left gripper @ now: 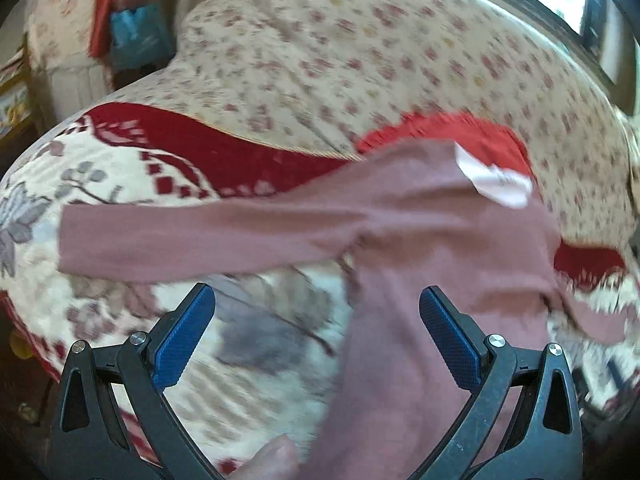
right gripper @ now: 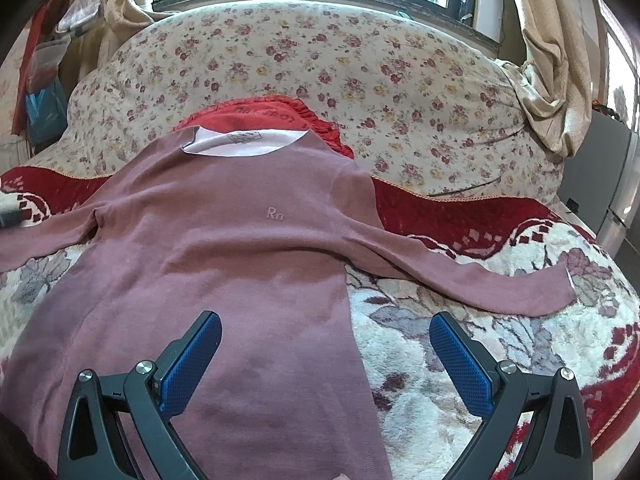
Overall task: Fold small clothes
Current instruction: 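Reach the left tool to the nearest sleeve cuff and close on it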
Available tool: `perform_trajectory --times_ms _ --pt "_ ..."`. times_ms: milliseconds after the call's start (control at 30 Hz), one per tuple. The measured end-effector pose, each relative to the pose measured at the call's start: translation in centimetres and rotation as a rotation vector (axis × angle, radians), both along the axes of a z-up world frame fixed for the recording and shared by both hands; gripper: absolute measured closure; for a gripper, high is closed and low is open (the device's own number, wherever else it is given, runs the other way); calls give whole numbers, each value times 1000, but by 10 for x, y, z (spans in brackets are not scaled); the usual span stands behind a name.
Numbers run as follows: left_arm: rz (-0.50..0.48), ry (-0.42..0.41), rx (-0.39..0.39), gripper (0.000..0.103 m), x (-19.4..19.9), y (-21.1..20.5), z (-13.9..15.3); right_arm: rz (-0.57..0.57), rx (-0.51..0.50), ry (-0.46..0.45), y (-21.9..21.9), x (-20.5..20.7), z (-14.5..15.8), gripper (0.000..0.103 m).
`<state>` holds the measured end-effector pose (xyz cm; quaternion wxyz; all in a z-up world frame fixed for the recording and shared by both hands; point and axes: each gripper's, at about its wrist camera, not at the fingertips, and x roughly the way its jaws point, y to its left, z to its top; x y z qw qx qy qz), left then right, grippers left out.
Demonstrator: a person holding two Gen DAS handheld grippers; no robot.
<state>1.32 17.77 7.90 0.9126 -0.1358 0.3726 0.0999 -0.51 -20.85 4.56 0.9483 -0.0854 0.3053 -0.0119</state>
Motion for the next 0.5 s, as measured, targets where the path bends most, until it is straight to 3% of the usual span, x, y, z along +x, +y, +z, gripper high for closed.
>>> perform_trajectory --times_ms 133,233,300,400,500 --pt "77 36 47 0 5 62 17 -5 9 -6 -4 0 1 0" --pt "97 59 50 0 2 108 8 0 12 -7 -2 -1 1 0" --pt "104 57 15 1 -6 139 -3 7 13 -7 2 -2 1 0" --pt "110 -18 -66 1 -32 184 -16 19 1 -7 8 -4 -1 0" --pt "123 -36 -88 1 -40 213 -29 18 0 3 9 -3 -3 0"
